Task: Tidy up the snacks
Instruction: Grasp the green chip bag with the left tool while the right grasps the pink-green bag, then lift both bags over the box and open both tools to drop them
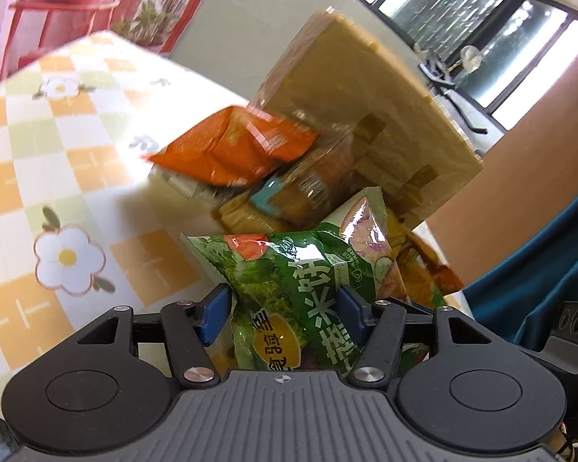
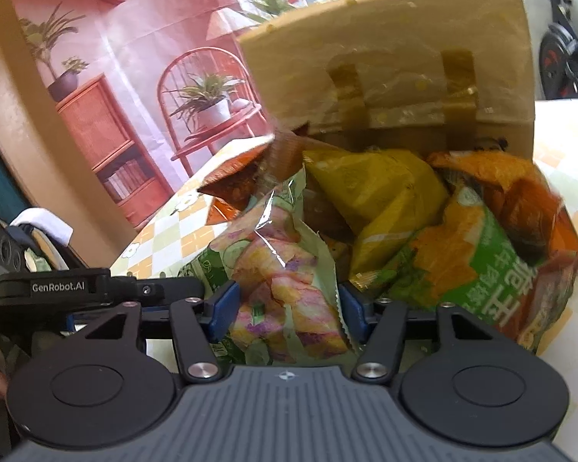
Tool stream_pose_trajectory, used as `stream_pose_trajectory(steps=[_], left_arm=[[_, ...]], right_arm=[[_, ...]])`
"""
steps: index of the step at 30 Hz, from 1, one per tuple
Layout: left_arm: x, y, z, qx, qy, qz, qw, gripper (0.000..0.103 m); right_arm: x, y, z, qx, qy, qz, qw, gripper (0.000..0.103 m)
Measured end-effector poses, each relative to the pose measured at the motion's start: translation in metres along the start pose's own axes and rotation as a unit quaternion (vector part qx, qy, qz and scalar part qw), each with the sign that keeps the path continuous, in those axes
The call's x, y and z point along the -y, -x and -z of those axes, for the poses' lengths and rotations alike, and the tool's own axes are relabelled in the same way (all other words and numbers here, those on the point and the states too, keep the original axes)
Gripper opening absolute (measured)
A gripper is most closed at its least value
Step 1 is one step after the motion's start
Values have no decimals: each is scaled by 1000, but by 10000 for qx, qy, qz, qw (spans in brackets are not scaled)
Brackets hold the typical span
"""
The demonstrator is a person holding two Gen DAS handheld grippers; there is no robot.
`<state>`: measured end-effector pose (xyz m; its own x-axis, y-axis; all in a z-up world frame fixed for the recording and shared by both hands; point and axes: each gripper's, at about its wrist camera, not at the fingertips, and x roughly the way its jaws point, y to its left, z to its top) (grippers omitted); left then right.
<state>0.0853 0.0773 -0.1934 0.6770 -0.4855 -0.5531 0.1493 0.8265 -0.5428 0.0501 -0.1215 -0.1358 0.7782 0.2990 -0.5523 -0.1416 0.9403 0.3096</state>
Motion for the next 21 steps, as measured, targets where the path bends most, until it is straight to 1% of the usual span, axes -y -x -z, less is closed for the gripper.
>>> stream_pose_trajectory(steps=[5,11,16,21], left_arm=[[12,18,-10,236,-146,147,9995,62],[39,38,-36,555,-470,352,9967,62],[68,52,-68,880,-883,461,9911,62],[93,59,-98,1175,-1198,530,9844,62]], right_arm=[[-8,15,-6,239,100,-67,9996,59],[-14,35,-25,568,-7,-223,9981,59],[-16,52,-54,897,-116,-346,9953,59],[-22,69,-87,1277,23,-406,9910,59]])
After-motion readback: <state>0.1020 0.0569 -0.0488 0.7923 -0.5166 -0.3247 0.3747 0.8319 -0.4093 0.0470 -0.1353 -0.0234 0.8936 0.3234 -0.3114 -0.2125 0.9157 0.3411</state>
